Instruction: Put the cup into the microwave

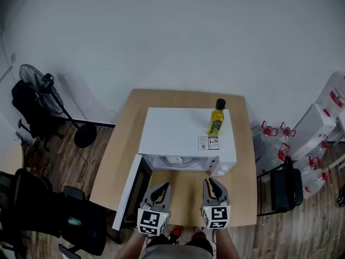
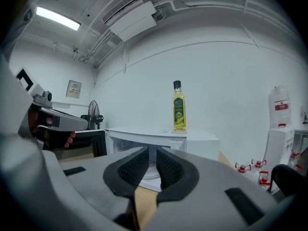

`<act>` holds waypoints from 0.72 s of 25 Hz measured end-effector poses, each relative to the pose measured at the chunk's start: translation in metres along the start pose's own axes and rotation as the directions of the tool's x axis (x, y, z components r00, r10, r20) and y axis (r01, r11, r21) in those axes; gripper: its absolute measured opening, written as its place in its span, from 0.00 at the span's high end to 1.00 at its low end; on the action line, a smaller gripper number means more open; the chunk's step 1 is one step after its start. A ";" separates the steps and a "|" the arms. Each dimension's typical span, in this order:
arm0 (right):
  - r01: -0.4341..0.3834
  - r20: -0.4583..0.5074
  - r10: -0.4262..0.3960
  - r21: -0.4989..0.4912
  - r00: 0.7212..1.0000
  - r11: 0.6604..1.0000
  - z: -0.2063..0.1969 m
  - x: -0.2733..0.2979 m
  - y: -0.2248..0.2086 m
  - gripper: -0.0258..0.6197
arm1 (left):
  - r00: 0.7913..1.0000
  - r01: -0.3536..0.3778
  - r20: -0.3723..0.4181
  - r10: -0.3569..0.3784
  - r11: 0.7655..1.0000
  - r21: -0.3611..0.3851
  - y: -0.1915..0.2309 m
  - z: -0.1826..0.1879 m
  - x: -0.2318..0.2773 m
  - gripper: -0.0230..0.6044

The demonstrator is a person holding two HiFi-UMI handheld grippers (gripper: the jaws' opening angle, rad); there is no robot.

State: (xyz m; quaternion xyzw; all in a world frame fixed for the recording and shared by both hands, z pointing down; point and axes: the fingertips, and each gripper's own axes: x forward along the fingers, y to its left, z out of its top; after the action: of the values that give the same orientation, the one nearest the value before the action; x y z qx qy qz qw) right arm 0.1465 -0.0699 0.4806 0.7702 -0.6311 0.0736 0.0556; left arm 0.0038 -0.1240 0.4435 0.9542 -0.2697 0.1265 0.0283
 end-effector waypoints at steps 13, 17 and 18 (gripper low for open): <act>0.149 0.009 -0.149 -0.018 0.989 0.989 0.005 -0.081 -0.013 0.92 | 0.988 0.151 0.012 -0.151 0.988 0.035 -0.050 -0.002 -0.014 0.92; 0.169 0.021 -0.169 -0.033 0.985 0.985 0.008 -0.088 -0.017 0.93 | 0.987 0.162 0.017 -0.163 0.986 0.043 -0.056 0.002 -0.013 0.92; 0.175 0.027 -0.175 -0.035 0.984 0.984 0.010 -0.089 -0.018 0.93 | 0.986 0.164 0.018 -0.165 0.986 0.044 -0.057 0.002 -0.013 0.92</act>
State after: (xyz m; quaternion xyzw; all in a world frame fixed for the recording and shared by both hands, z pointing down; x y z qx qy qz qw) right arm 0.1474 0.0176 0.4546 0.8224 -0.5628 0.0475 0.0686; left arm 0.0234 -0.0694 0.4388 0.9749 -0.1878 0.1190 0.0154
